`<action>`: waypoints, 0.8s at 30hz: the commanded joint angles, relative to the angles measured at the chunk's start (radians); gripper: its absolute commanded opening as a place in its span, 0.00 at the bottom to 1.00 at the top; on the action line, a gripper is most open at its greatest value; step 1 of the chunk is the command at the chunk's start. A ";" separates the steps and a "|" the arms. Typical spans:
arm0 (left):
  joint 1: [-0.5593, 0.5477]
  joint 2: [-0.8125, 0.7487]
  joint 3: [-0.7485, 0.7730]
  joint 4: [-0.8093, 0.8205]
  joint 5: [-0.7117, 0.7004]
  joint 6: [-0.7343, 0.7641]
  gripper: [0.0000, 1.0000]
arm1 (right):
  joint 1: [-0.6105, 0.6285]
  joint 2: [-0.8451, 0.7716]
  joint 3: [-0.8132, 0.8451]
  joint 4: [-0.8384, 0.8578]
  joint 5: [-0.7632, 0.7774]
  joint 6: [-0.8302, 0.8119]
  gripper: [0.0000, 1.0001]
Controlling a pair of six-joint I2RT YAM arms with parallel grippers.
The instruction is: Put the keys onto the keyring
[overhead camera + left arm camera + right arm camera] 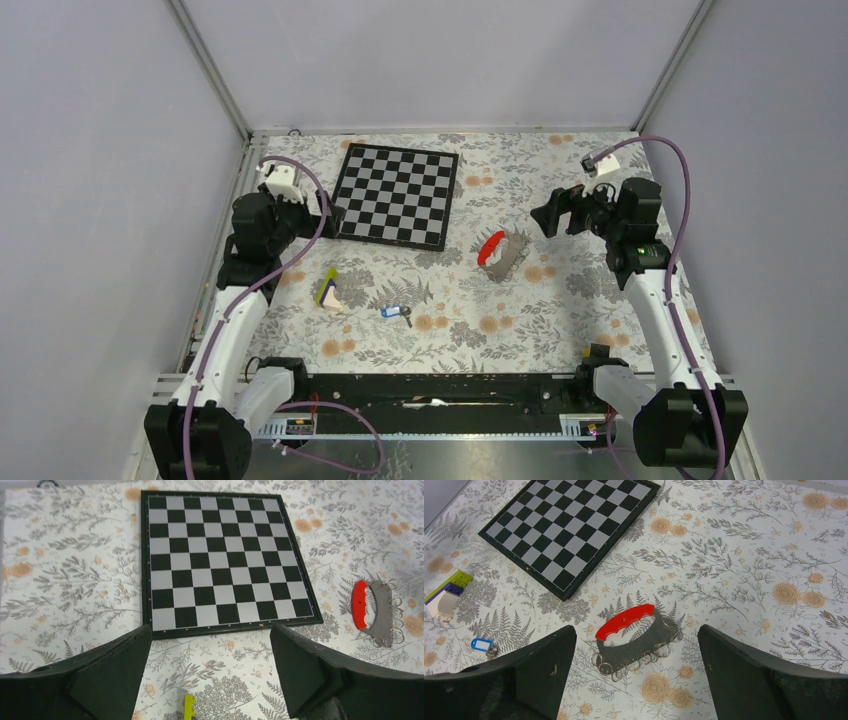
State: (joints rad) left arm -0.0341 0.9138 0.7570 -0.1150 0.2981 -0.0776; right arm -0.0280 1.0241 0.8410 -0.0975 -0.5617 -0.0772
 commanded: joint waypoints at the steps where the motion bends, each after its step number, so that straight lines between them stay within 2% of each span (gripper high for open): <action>1: 0.003 -0.001 0.037 0.024 0.001 -0.021 0.99 | -0.003 -0.010 -0.008 0.000 -0.009 -0.021 0.99; 14: 0.010 0.023 0.056 -0.080 -0.062 0.054 0.99 | -0.009 0.003 -0.042 -0.028 -0.037 -0.122 0.99; 17: 0.014 0.040 0.074 -0.112 -0.019 0.102 0.99 | -0.009 0.018 -0.054 -0.021 -0.010 -0.111 0.99; 20: 0.014 0.064 0.079 -0.139 0.097 0.140 0.99 | -0.004 0.054 -0.050 -0.028 0.014 -0.108 0.99; 24: 0.014 0.097 0.078 -0.163 0.189 0.156 0.99 | 0.047 0.128 -0.044 -0.031 0.084 -0.137 0.99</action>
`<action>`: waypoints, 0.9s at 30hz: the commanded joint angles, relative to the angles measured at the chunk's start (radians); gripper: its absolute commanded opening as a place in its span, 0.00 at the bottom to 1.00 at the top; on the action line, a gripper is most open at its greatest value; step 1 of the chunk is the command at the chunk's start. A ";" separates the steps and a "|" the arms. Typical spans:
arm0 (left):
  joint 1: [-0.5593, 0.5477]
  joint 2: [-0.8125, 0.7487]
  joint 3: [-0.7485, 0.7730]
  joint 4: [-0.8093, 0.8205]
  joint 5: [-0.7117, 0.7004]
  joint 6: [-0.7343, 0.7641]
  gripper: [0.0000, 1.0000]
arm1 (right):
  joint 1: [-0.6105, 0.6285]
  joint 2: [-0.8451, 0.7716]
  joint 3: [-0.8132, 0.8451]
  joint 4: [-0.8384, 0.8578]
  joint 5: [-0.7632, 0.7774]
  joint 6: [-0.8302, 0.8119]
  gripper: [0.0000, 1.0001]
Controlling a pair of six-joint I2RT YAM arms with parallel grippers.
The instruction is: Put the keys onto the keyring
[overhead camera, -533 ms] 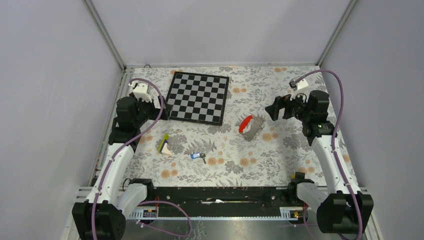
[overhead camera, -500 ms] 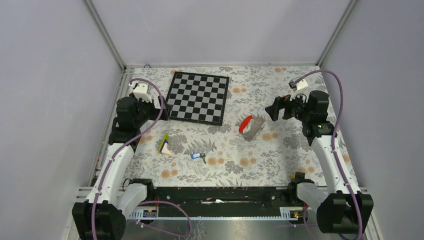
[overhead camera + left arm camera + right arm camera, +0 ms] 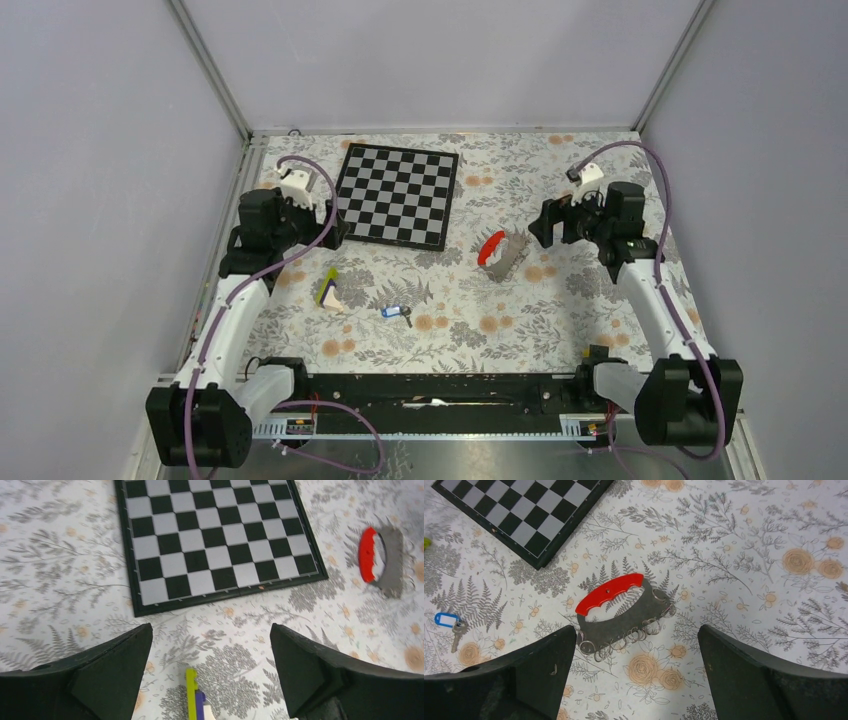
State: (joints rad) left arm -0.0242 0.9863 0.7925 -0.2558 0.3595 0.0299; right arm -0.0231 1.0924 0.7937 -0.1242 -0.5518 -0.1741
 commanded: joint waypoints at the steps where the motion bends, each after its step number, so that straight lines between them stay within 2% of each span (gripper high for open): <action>1: 0.004 0.033 0.043 -0.026 0.132 0.049 0.99 | 0.065 0.083 0.009 -0.004 0.102 -0.047 0.99; 4: 0.004 0.052 0.044 -0.029 0.135 0.044 0.99 | 0.113 0.158 0.027 -0.017 0.200 -0.065 0.99; 9: 0.005 0.057 0.036 -0.028 0.138 0.051 0.98 | 0.138 0.263 0.040 -0.021 0.259 -0.063 0.98; 15: 0.006 0.068 0.029 -0.023 0.147 0.053 0.96 | 0.139 0.418 0.163 -0.094 0.261 0.005 0.71; 20: 0.007 0.092 0.026 -0.004 0.177 0.043 0.95 | 0.139 0.476 0.208 -0.100 0.256 0.043 0.59; 27: 0.007 0.112 0.024 0.002 0.179 0.042 0.94 | 0.138 0.612 0.300 -0.145 0.248 0.066 0.47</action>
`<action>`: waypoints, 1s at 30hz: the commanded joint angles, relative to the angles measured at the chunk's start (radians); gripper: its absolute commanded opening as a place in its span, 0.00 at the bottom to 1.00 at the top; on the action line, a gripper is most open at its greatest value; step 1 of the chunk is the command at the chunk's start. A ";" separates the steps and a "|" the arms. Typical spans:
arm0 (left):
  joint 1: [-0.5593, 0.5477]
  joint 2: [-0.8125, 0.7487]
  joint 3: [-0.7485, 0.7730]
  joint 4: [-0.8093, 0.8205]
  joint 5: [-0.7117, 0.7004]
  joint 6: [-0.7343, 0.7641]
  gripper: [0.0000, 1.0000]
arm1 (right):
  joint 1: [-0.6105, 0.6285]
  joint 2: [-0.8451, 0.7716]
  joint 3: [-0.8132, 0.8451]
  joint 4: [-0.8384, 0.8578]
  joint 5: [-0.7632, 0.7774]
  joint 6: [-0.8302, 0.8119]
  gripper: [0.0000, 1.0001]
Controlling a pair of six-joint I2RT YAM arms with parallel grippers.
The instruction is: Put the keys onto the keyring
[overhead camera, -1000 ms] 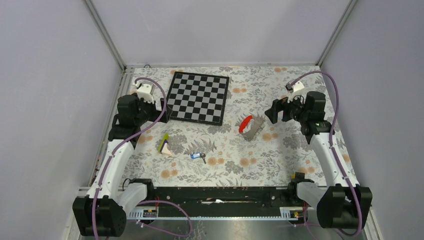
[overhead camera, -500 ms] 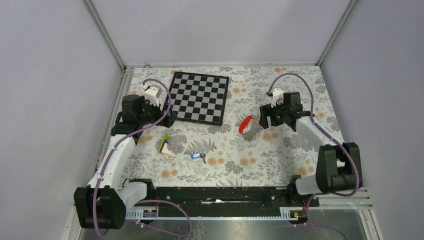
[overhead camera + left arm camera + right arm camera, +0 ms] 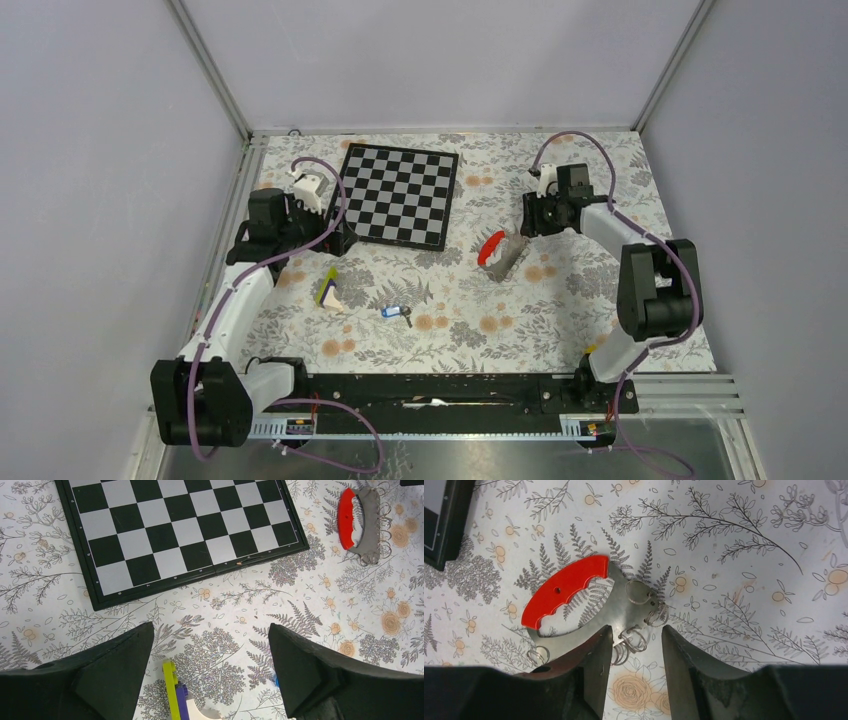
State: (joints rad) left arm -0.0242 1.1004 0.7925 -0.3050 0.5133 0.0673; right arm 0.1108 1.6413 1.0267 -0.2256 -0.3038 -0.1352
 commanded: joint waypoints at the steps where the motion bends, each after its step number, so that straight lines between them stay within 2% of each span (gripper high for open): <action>1: 0.006 -0.005 0.022 0.050 0.023 0.006 0.94 | 0.005 0.088 0.084 -0.052 -0.005 0.026 0.47; 8: 0.007 -0.002 0.013 0.052 0.019 0.018 0.94 | 0.018 0.172 0.149 -0.086 -0.006 0.019 0.42; 22: 0.007 -0.009 0.005 0.053 0.025 0.029 0.93 | 0.020 0.190 0.166 -0.099 0.058 -0.009 0.37; 26: 0.007 -0.008 0.004 0.053 0.028 0.029 0.94 | 0.019 0.159 0.176 -0.089 0.054 -0.038 0.41; 30: 0.007 -0.005 0.004 0.053 0.029 0.032 0.94 | 0.038 0.143 0.196 -0.104 0.042 -0.107 0.49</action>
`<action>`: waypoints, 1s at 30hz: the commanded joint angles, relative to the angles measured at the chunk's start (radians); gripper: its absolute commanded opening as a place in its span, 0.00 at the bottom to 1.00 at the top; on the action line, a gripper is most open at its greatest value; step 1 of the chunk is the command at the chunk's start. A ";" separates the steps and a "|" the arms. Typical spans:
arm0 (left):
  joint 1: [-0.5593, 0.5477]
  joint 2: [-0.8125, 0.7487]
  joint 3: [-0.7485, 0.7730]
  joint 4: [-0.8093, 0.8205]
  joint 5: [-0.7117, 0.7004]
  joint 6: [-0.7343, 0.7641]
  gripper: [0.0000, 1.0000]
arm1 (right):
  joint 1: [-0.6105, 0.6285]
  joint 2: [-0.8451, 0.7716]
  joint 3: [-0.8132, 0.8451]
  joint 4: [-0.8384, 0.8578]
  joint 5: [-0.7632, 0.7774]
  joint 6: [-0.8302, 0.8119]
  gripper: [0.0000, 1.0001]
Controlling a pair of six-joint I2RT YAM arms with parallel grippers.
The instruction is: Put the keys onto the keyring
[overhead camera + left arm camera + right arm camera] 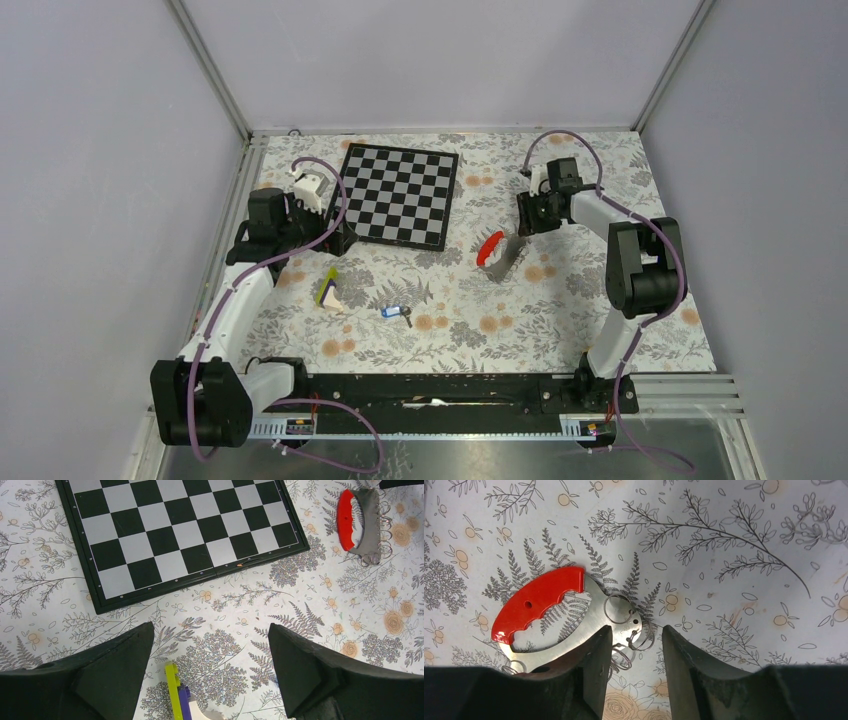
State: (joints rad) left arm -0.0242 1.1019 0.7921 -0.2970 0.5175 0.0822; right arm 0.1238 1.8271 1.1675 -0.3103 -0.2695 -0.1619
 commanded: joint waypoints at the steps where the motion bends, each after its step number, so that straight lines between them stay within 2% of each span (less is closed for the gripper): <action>1: 0.007 -0.007 0.003 0.047 0.025 0.017 0.94 | 0.034 -0.043 0.060 -0.024 0.013 -0.100 0.51; 5: 0.007 -0.005 0.002 0.049 0.024 0.019 0.94 | 0.082 -0.042 0.064 -0.033 0.063 -0.187 0.54; 11: 0.007 -0.004 0.004 0.049 0.021 0.019 0.94 | 0.137 -0.003 0.085 -0.051 0.162 -0.284 0.52; 30: 0.007 -0.010 -0.003 0.048 0.026 0.027 0.94 | 0.143 0.102 0.165 -0.151 0.170 -0.417 0.40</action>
State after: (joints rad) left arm -0.0242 1.1019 0.7914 -0.2909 0.5198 0.0906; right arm 0.2657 1.9152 1.2869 -0.4370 -0.1135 -0.5446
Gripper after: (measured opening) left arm 0.942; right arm 0.428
